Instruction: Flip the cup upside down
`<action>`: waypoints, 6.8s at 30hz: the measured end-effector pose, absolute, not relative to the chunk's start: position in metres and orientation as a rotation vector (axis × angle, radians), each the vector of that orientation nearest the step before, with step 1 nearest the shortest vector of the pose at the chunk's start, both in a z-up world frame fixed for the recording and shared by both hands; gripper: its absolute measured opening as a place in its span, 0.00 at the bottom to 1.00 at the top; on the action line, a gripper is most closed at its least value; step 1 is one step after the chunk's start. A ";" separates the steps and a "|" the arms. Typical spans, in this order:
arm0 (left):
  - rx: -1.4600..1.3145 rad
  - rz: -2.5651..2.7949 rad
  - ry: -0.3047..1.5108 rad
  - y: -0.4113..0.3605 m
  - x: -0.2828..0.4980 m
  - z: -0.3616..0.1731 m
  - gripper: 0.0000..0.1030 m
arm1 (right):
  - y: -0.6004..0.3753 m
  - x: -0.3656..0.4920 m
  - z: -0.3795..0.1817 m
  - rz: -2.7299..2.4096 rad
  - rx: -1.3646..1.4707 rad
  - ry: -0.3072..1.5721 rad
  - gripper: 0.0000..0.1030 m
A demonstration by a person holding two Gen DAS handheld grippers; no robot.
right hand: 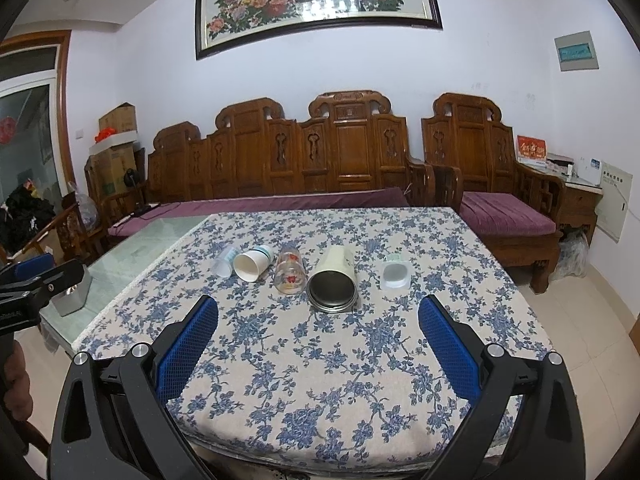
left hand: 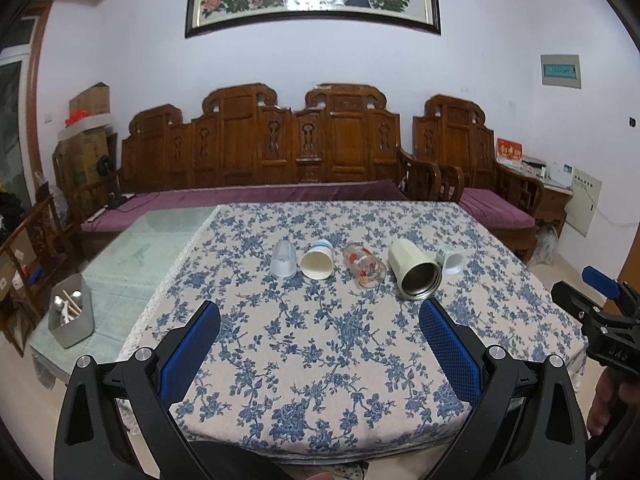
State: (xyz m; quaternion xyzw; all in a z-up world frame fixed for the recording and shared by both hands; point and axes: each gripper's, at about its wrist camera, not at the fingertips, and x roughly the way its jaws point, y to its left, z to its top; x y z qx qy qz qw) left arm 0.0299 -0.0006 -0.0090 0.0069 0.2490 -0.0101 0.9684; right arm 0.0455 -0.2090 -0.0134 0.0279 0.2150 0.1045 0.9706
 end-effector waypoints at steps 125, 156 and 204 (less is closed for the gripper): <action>-0.300 -0.003 1.090 -0.002 0.235 -0.163 0.63 | -0.175 0.219 -0.162 0.411 -0.053 0.824 0.83; -0.511 -0.040 1.266 -0.004 0.274 -0.206 0.46 | -0.166 0.218 -0.170 0.454 -0.052 0.843 0.83; 0.051 -0.148 0.869 -0.064 0.241 -0.181 0.52 | -0.192 0.232 -0.167 0.393 0.032 0.840 0.84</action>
